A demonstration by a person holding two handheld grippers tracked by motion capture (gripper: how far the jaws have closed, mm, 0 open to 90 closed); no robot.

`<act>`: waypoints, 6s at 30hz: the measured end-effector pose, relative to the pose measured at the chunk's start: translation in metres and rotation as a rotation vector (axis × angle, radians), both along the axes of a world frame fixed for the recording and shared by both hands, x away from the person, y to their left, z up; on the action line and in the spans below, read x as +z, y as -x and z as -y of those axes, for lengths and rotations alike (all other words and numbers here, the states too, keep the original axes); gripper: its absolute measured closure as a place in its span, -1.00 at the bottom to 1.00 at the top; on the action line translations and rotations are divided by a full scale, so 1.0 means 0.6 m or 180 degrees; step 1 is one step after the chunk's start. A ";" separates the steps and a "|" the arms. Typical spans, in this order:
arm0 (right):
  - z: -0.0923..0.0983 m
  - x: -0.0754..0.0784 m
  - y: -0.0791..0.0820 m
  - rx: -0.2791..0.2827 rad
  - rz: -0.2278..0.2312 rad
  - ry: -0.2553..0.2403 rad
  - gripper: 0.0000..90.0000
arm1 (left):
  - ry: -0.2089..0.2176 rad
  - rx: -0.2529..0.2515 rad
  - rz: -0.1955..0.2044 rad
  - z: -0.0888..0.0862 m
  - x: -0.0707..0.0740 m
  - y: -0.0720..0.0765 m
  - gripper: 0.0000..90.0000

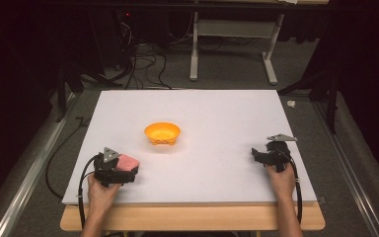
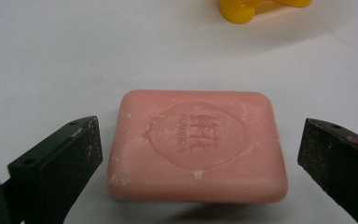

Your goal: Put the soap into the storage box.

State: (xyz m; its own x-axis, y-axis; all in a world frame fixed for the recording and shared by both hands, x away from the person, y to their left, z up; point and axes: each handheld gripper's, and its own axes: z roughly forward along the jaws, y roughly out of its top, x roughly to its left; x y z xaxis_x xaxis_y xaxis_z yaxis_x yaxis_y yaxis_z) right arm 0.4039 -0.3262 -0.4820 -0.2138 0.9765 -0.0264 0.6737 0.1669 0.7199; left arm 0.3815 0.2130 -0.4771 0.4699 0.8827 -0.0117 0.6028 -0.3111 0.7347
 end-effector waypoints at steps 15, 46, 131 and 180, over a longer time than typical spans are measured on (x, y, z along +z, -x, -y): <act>0.000 0.000 0.000 -0.0001 0.0000 0.0000 -0.45 | -0.0114 0.0029 -0.0072 0.004 -0.016 -0.003 -0.84; 0.000 0.000 0.000 -0.0001 -0.0003 -0.0003 -0.45 | -0.0062 -0.0090 -0.0070 0.005 0.003 0.003 -0.69; 0.001 0.000 0.000 -0.0001 0.0000 0.0004 -0.46 | 0.0040 -0.0448 -0.0004 0.124 0.133 -0.047 -0.69; 0.001 0.000 0.000 -0.0009 -0.0002 -0.0006 -0.46 | 0.0022 -0.0265 -0.0401 0.170 0.125 -0.160 -0.70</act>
State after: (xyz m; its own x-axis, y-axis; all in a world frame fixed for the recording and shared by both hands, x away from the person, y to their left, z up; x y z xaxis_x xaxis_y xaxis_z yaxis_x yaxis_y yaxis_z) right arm 0.4041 -0.3265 -0.4821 -0.2111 0.9772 -0.0243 0.6746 0.1636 0.7198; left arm 0.4775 0.1109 -0.4023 0.5360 0.8403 -0.0812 0.6626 -0.3591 0.6573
